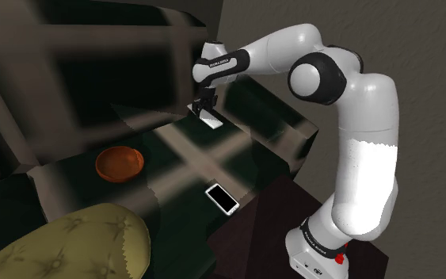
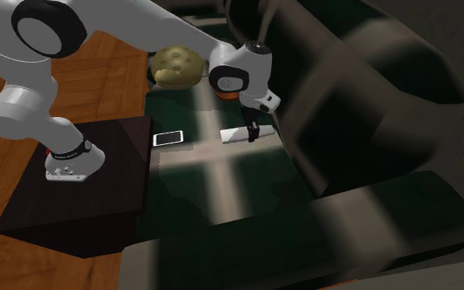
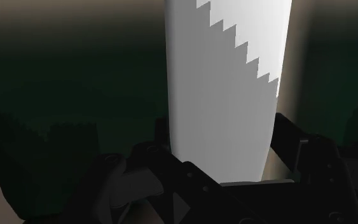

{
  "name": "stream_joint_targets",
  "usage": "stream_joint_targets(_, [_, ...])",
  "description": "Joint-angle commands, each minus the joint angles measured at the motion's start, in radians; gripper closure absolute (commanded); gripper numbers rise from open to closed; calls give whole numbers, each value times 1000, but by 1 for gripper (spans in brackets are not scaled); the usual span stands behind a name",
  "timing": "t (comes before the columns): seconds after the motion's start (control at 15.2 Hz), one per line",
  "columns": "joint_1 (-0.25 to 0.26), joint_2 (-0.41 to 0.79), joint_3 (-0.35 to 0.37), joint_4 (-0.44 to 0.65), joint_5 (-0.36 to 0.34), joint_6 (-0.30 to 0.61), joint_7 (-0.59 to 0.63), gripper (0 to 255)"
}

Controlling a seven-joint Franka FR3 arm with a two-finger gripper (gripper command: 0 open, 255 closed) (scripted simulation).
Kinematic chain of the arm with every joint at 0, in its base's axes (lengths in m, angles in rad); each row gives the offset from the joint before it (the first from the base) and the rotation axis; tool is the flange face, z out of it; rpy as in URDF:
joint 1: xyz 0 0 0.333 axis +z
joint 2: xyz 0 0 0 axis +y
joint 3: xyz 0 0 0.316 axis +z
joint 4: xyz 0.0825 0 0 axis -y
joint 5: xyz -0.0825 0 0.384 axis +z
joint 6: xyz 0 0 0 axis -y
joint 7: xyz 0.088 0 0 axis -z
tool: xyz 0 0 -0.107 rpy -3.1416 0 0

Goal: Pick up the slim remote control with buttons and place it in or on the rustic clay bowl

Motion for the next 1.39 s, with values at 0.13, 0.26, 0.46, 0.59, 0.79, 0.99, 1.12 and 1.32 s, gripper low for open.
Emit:
stream_joint_targets(0.13, [65,-17,14,-18,-11,1,84,255])
stream_joint_targets(0.26, [97,-16,22,-16,-15,0,125,255])
stream_joint_targets(0.46, [144,-9,34,-2,-22,-7,186,255])
stream_joint_targets(0.59, [175,0,41,13,-27,-14,227,255])
stream_joint_targets(0.79, [221,20,53,47,-33,-28,287,255])
stream_joint_targets(0.99, [267,47,64,94,-39,-48,345,255])
stream_joint_targets(1.12, [296,70,71,133,-43,-65,383,255])
stream_joint_targets(1.32, [341,111,80,204,-48,-96,438,255])
